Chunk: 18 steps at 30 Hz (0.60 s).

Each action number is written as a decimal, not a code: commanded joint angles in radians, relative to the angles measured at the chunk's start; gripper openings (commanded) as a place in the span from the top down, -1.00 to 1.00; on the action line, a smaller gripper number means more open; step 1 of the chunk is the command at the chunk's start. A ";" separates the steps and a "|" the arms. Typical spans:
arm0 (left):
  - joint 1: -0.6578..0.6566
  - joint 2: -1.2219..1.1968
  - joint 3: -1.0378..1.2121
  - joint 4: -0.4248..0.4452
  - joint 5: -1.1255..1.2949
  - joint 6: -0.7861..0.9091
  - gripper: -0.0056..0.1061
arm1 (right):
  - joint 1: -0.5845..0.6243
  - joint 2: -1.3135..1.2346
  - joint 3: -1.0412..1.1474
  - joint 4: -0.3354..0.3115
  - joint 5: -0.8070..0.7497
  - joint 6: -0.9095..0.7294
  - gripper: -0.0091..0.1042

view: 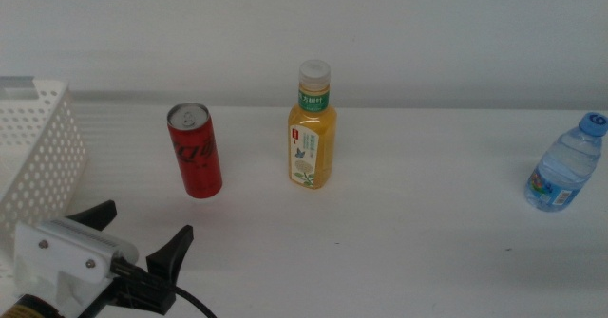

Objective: Use arms to grab the bottles and put them into the dustbin to the left of the table.

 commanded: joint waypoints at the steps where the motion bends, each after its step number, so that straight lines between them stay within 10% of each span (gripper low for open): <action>1: -0.007 -0.004 0.032 0.007 -0.093 -0.002 -0.78 | 0.001 -0.039 0.044 -0.012 -0.010 -0.003 -0.81; 18: -0.007 0.123 -0.159 -0.028 0.102 -0.044 -0.78 | 0.001 -0.039 0.044 -0.012 -0.010 -0.003 -0.81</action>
